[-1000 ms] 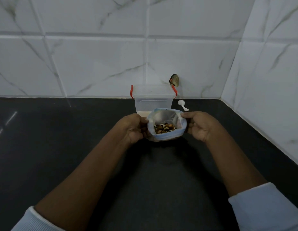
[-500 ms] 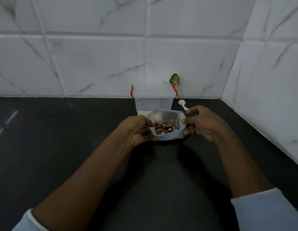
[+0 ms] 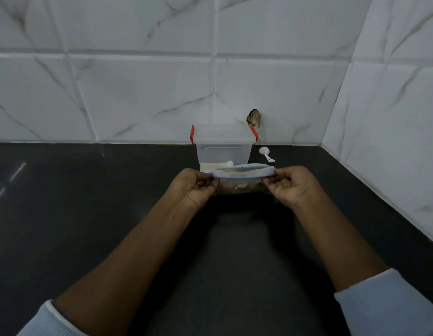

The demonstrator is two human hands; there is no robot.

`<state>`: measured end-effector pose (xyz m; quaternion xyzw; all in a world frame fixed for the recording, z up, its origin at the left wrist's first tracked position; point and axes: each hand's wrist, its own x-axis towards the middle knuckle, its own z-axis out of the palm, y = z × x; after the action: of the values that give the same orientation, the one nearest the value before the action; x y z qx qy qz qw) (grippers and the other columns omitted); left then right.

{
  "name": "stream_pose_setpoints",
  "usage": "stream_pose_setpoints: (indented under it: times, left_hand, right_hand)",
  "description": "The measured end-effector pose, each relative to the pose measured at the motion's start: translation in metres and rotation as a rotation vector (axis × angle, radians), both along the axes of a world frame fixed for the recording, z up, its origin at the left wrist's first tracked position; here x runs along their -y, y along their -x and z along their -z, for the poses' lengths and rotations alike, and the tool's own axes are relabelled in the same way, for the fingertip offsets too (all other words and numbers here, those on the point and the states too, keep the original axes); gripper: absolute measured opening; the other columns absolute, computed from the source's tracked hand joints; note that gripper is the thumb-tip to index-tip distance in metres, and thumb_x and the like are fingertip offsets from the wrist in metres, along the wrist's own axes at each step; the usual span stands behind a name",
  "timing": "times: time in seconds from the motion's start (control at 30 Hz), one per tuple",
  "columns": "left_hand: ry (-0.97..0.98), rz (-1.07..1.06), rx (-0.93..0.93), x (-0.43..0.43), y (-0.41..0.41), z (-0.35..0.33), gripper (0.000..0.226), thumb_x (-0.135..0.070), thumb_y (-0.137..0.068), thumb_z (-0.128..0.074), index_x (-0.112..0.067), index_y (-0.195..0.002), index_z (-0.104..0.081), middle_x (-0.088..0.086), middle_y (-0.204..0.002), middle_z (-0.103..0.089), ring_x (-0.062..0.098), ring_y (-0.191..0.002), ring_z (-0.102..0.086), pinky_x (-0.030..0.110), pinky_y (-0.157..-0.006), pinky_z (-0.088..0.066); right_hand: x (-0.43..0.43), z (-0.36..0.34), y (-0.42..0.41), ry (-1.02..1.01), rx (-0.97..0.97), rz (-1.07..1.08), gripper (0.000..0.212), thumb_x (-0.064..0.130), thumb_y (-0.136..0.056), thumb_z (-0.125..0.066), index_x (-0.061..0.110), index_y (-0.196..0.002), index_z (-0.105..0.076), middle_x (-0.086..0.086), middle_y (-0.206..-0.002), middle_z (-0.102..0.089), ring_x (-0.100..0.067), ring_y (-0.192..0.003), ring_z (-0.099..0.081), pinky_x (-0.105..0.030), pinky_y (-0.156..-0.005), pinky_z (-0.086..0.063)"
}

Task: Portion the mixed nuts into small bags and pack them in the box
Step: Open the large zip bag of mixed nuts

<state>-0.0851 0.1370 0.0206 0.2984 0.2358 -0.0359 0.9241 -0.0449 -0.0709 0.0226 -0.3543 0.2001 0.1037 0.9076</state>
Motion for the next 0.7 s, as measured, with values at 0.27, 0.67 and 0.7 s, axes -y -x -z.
stream_pose_setpoints:
  times: [0.27,0.67,0.7]
  left_hand:
    - [-0.134,0.011,0.046,0.0,-0.005,0.004,0.015,-0.004,-0.094,-0.047,-0.001,-0.086,-0.059,0.013,-0.084,-0.058,0.019,-0.066,-0.059,0.027,-0.062,-0.058]
    - [-0.477,0.185,-0.046,-0.004,0.001,0.002,0.02,-0.014,-0.097,-0.051,-0.003,-0.109,-0.062,0.013,-0.092,-0.066,0.025,-0.078,-0.064,0.034,-0.056,-0.051]
    - [-0.473,0.204,-0.044,-0.007,0.001,0.002,0.021,-0.014,-0.095,-0.049,-0.003,-0.109,-0.061,0.014,-0.097,-0.067,0.027,-0.083,-0.065,0.035,-0.061,-0.052]
  right_hand:
    - [0.005,0.005,-0.004,0.147,0.057,-0.121,0.02,-0.001,-0.097,-0.045,-0.004,-0.109,-0.061,-0.02,-0.096,-0.07,-0.026,-0.087,-0.069,-0.036,-0.068,-0.062]
    - [0.014,0.006,-0.006,0.425,0.036,-0.269,0.019,0.011,-0.098,-0.059,0.002,-0.113,-0.065,-0.017,-0.098,-0.069,-0.028,-0.086,-0.068,-0.04,-0.061,-0.064]
    - [0.015,0.006,-0.006,0.408,0.023,-0.276,0.018,0.012,-0.098,-0.058,0.003,-0.112,-0.066,-0.017,-0.099,-0.068,-0.028,-0.087,-0.068,-0.041,-0.063,-0.063]
